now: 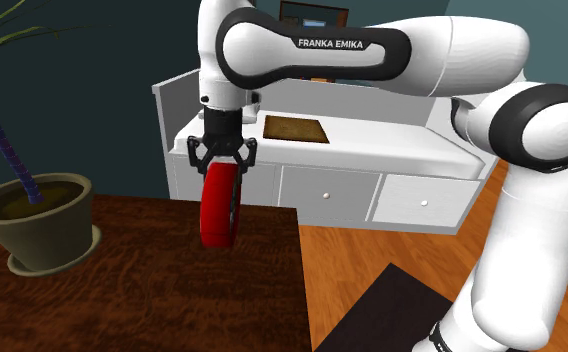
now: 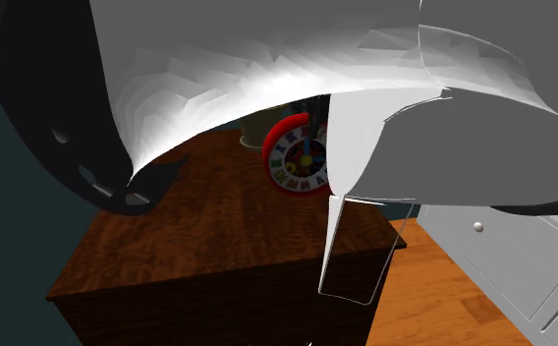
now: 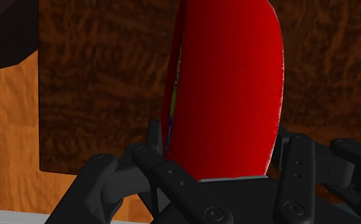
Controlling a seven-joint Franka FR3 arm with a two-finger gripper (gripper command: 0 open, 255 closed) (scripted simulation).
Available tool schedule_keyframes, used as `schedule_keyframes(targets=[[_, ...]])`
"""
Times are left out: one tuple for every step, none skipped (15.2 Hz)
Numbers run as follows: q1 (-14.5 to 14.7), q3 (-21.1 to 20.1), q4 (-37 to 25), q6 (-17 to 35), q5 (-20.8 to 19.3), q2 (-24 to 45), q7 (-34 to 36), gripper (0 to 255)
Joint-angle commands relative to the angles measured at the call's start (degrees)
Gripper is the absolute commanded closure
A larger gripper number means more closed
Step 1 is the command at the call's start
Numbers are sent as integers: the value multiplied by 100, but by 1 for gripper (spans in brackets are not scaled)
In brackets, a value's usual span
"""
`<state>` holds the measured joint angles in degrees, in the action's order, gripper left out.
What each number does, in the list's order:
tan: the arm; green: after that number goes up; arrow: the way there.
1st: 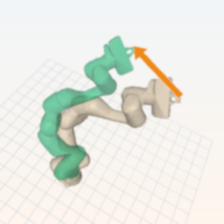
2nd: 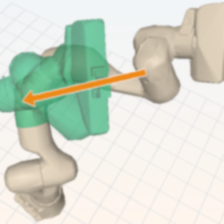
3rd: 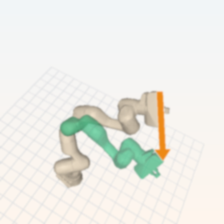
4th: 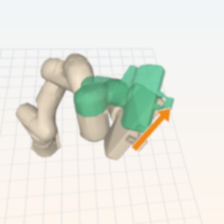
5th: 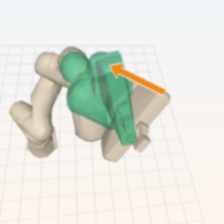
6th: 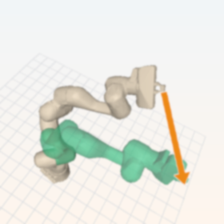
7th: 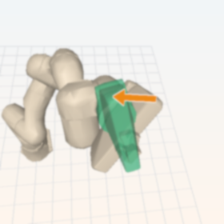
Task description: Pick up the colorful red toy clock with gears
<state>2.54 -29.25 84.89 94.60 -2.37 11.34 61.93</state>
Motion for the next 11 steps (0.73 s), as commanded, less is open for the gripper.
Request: schedule_keyframes(targets=[[19,-4,-228,-180,-22,42,11,255],[29,-6,-331,-265,-32,63,20,255],[41,-9,-437,-351,-44,85,28,255],[54,-12,-546,-438,-56,110,37,255],[68,-15,-659,-526,-69,136,47,255],[83,-18,-775,-616,-84,165,57,255],[99,-21,-894,-707,-100,197,68,255],[117,-25,-1018,-799,-117,231,79,255],[137,-28,-1145,-893,-136,268,90,255],[140,-28,-1165,-908,-139,274,92,255],[140,-28,-1164,-908,-139,274,92,255]])
